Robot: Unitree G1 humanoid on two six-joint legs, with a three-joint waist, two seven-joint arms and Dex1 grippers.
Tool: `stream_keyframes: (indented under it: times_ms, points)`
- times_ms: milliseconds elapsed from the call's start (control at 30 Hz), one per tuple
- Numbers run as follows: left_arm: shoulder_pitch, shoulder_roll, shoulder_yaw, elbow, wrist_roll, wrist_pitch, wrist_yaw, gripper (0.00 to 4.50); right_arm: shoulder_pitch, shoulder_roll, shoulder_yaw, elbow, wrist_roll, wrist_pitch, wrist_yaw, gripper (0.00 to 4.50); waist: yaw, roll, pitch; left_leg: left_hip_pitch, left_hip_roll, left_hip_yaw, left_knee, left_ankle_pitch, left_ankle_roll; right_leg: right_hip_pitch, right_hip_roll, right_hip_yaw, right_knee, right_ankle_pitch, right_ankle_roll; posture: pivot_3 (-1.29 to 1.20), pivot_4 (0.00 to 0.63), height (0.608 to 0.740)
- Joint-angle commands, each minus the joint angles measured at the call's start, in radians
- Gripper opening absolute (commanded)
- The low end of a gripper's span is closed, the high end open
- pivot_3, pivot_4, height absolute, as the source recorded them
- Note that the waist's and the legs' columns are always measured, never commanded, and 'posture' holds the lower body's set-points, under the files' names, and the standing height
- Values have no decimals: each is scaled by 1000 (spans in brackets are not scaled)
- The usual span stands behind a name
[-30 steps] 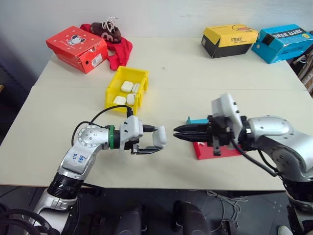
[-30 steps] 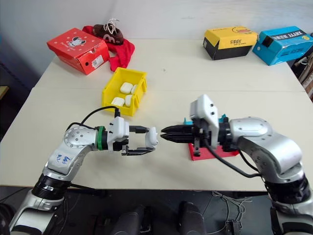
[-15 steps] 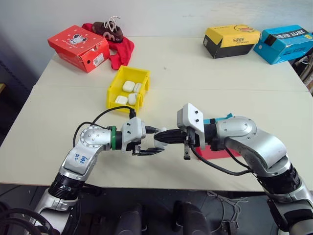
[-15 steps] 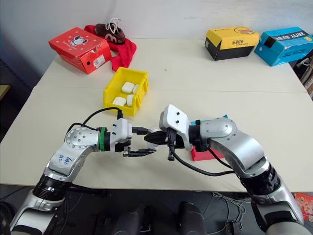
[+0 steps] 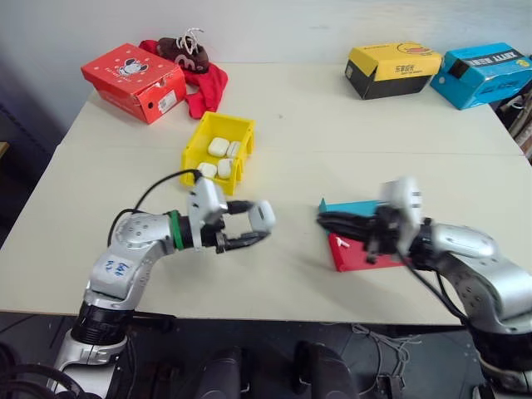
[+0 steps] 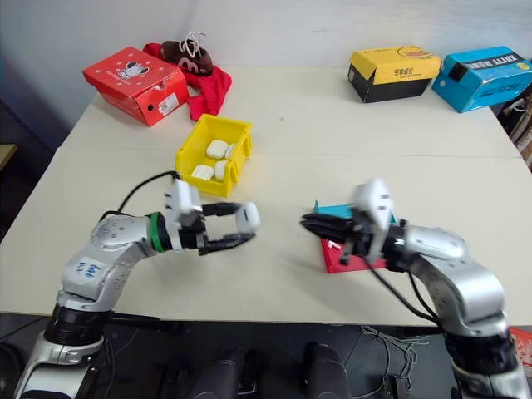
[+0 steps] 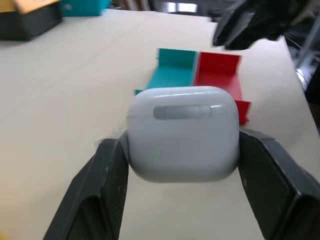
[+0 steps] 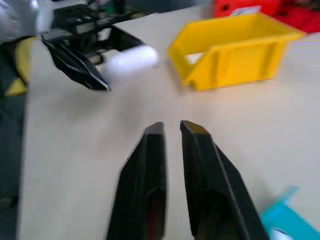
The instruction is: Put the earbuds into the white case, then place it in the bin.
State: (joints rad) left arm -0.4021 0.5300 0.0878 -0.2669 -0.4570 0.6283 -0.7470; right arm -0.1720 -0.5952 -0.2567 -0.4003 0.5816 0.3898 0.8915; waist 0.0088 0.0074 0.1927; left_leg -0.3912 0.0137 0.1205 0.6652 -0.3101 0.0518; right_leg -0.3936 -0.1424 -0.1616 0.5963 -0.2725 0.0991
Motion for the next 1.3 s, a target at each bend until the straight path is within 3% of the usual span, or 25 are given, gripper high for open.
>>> stream_keyframes:
  times_ms: [33,167,233,267,367,633,767,833,967,1100,1233,1300]
  points:
    - [-39,-22,138,-30,-71,126,161,2772,55,-1,-114,10,-113,-259,-16,1831,1,0,0,0,0,1,0,0,0,0,1,1,0,0,1,0,150,740]
    - [-130,-22,166,52,14,212,347,2772,161,-9,-208,49,-114,-384,22,3196,15,-1,0,1,-1,1,0,1,0,0,2,3,1,1,2,0,150,740]
    - [-192,-30,144,119,60,208,406,2772,220,-14,-234,36,-59,-364,45,3196,20,-1,0,2,-1,1,0,1,0,0,3,4,1,1,2,0,150,740]
    - [-239,-51,134,177,68,171,410,2772,248,-13,-241,22,-50,-383,64,3700,22,-1,0,1,-1,1,0,1,0,1,3,4,1,1,2,0,150,740]
    - [-362,-92,89,372,126,41,409,2772,286,-1,-240,-4,-40,-404,57,4488,23,-1,0,1,-1,1,0,1,0,1,4,4,1,1,2,0,150,740]
    - [-564,-124,-3,805,246,-181,343,2772,340,23,-240,-38,-33,-421,10,4488,13,-2,0,2,1,5,-1,2,-2,-1,8,2,1,1,2,0,150,740]
    - [-572,-115,-31,816,252,-219,254,4072,357,21,-252,-30,-31,-434,-4,4500,14,-3,1,3,1,6,-1,2,-2,-2,8,2,1,1,2,0,150,740]
    - [-539,-87,-26,770,258,-224,240,4461,358,10,-258,-11,-30,-442,2,4500,14,-3,1,3,1,6,0,2,-2,-2,8,3,1,1,2,0,150,740]
    - [-443,-29,-14,629,209,-196,126,4461,347,-20,-270,36,-26,-443,27,4500,9,-3,1,3,2,6,-1,2,-2,-2,8,3,1,1,2,0,150,740]
    - [-28,188,103,299,158,-401,-123,4461,238,-183,-257,294,-44,-471,210,4500,-29,-4,2,9,2,13,-2,0,-2,-2,6,8,4,1,2,0,150,740]
    - [260,314,258,205,141,-471,-218,4461,102,-316,-199,523,-75,-523,385,4500,-33,-10,6,9,4,10,0,0,-3,-2,-1,11,4,-2,-4,0,150,740]
    - [397,333,354,194,127,-521,-258,4461,33,-375,-149,637,-117,-575,480,4500,-34,-9,7,9,3,9,0,0,-3,-3,-5,10,5,-2,-4,0,150,740]
